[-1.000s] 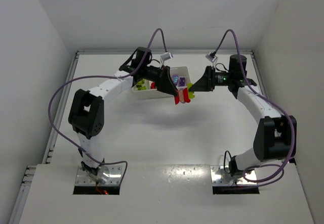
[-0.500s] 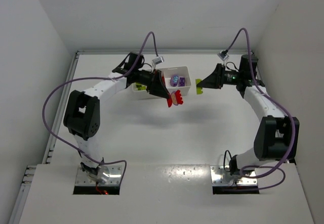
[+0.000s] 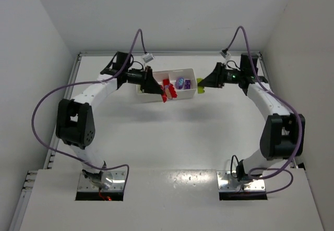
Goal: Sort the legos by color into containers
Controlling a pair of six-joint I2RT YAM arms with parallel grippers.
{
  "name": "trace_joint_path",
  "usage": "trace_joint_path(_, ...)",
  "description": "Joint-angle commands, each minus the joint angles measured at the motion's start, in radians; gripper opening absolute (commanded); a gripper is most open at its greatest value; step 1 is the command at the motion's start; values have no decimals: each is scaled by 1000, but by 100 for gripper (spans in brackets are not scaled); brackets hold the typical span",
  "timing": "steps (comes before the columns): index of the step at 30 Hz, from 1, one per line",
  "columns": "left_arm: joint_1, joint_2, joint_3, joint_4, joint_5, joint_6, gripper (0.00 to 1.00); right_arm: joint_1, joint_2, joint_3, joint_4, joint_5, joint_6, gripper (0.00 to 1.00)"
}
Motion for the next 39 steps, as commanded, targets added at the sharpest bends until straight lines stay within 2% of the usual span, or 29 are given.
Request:
trace_joint_path(1,64,-153,-44,95,-59,-20,1,77,101,147,16,124,-53,0)
trace_joint_path(6,152,-311,-127,187,-158,-100,1,199,340,457,28,255,-10,0)
trace_joint_path(7,187,-331,-149,187,-194,-109,1,235,432,503,28,267,31,0)
trace_joint_path(10,260,-408,-190,210,-266,-141,1,312,559,710,61,289,108,0)
trace_joint_path(11,279,-426,-201,210,-279,-141,1,332,630,742,72,289,109,0)
trace_joint_path(18,399,-506,-239,161,-301,-160,1,456,857,988,95,367,132,0)
trace_joint_path(23,431,-506,-239,143,-291,-160,1,479,925,1037,83,401,132,2)
trace_joint_path(24,431,-506,-239,143,-291,-160,1,479,936,1057,60,416,132,14)
trace_joint_path(27,431,-506,-239,143,-291,-160,1,489,948,1068,49,428,112,36)
trace_joint_path(28,431,-506,-239,143,-291,-160,1,489,957,1077,36,441,112,51)
trace_joint_path(31,431,-497,-239,143,-282,-160,1,498,957,1088,26,453,90,77)
trace_joint_path(33,431,-486,-239,143,-259,-160,1,498,939,1088,26,453,78,83)
trace_joint_path(36,420,-442,-239,143,-172,-149,1,475,865,1024,51,370,58,86)
trace_joint_path(39,370,-410,-239,161,-103,-140,1,432,723,873,116,156,43,87)
